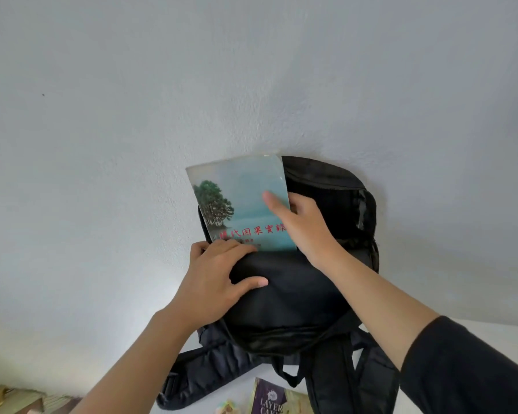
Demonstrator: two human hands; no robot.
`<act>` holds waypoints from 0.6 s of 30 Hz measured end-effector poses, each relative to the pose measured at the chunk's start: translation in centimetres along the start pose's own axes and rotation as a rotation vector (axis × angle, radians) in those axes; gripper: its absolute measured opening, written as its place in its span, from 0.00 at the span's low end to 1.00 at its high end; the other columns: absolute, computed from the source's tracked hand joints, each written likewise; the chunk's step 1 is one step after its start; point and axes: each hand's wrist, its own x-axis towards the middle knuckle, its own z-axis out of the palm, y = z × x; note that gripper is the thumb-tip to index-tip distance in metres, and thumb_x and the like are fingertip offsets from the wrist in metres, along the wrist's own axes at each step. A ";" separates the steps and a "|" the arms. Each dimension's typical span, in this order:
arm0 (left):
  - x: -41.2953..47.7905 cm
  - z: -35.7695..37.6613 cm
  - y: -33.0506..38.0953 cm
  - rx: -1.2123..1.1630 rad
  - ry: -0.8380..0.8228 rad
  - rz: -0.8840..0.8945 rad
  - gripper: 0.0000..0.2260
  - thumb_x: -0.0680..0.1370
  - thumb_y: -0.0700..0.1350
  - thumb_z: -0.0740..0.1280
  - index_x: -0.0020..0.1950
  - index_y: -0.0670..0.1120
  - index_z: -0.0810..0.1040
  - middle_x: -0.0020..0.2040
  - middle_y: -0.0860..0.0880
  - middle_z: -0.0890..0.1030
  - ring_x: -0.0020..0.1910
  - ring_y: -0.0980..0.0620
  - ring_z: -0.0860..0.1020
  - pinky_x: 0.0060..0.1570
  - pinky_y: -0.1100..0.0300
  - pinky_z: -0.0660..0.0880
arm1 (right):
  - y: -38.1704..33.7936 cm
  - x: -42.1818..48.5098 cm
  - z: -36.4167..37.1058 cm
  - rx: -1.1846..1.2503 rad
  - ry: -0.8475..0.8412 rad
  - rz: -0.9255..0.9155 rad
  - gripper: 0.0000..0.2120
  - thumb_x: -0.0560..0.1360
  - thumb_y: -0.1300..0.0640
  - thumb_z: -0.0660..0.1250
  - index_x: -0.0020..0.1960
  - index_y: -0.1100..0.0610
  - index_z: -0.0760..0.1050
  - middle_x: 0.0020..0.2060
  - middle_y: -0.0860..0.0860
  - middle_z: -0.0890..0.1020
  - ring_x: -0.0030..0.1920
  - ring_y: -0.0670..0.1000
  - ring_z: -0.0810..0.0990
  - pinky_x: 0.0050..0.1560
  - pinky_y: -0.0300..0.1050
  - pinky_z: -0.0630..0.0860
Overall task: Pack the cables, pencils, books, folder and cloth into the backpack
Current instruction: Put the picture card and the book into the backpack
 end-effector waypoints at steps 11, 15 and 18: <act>-0.5 0.8 0.1 -0.031 0.122 0.017 0.22 0.74 0.69 0.67 0.61 0.58 0.80 0.52 0.64 0.78 0.55 0.58 0.74 0.61 0.57 0.61 | 1.0 -2.0 -2.5 -0.275 0.040 -0.213 0.44 0.78 0.67 0.68 0.73 0.26 0.54 0.52 0.53 0.83 0.37 0.60 0.83 0.42 0.54 0.84; -0.3 0.6 0.0 -0.017 0.092 0.010 0.24 0.73 0.70 0.67 0.62 0.57 0.80 0.55 0.64 0.78 0.58 0.58 0.74 0.62 0.58 0.60 | 1.6 -2.1 -3.3 -0.503 0.003 -0.296 0.34 0.76 0.63 0.73 0.73 0.37 0.65 0.54 0.42 0.81 0.38 0.47 0.78 0.47 0.41 0.78; -0.4 0.6 -0.1 -0.023 0.088 0.006 0.25 0.73 0.70 0.67 0.63 0.58 0.80 0.56 0.63 0.79 0.60 0.60 0.73 0.65 0.62 0.57 | 2.4 -2.4 -3.6 -0.541 0.082 -0.341 0.19 0.75 0.58 0.76 0.63 0.49 0.75 0.51 0.44 0.80 0.48 0.44 0.78 0.52 0.40 0.75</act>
